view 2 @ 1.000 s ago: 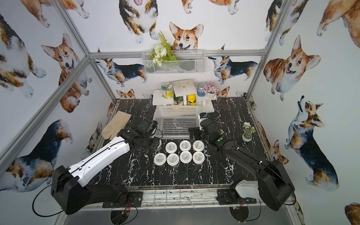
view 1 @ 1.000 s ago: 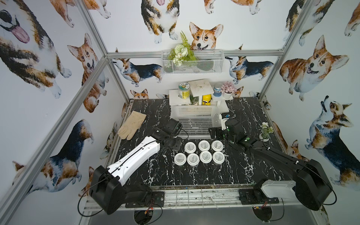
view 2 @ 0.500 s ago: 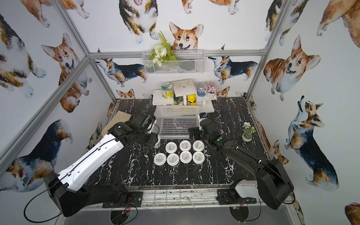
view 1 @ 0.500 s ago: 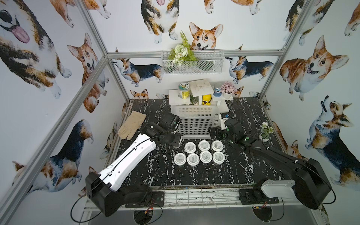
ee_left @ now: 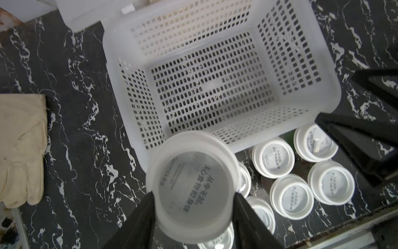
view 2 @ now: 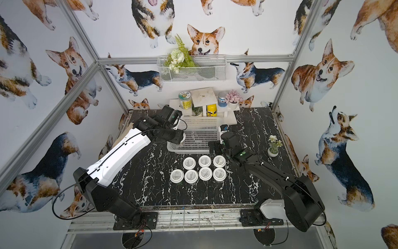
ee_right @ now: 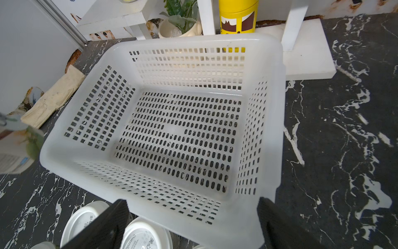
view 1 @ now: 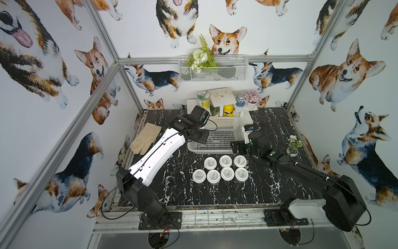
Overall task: Put the yogurt in the basket
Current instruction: Place the yogurt in the basket.
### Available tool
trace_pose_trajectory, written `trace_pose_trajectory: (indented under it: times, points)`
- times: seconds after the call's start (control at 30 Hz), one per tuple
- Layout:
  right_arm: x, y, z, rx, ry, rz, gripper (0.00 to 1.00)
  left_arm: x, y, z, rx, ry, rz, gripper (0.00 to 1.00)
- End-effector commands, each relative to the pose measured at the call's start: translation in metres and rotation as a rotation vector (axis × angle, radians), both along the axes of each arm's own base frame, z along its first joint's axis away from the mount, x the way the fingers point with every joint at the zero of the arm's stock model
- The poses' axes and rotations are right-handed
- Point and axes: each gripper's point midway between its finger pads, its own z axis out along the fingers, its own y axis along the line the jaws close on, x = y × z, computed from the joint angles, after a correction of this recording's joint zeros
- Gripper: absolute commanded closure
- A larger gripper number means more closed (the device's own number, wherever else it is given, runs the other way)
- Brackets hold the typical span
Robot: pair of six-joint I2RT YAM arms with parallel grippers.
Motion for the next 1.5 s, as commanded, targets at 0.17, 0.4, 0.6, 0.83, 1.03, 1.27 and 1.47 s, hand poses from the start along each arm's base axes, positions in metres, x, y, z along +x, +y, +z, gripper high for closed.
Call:
trace_pose_trajectory:
  times: [0.17,0.4,0.6,0.83,1.03,1.27,1.47]
  points:
    - [0.001,0.001,0.001,-0.011,-0.003,0.014,0.01,0.056,-0.001,-0.008,0.071,-0.039,0.014,0.44]
    - [0.002,0.003,-0.002,-0.017,0.007,0.023,0.01,0.103,0.006,-0.031,0.072,-0.05,0.043,0.43]
    - [0.004,0.005,-0.005,-0.024,0.021,0.025,0.01,0.135,0.013,-0.051,0.046,-0.071,0.081,0.44]
    - [0.006,0.007,-0.01,-0.035,0.038,0.031,0.01,0.157,0.002,-0.085,0.037,-0.042,0.072,0.44]
    - [0.007,0.008,-0.01,-0.036,0.042,0.033,0.0,0.164,0.005,-0.11,0.047,-0.024,0.079,0.44]
    - [0.009,0.01,-0.013,-0.041,0.053,0.038,0.0,0.167,0.01,-0.134,0.034,-0.002,0.074,0.43]
    - [0.01,0.011,-0.014,-0.044,0.061,0.04,0.0,0.164,0.007,-0.147,0.011,0.009,0.07,0.42]
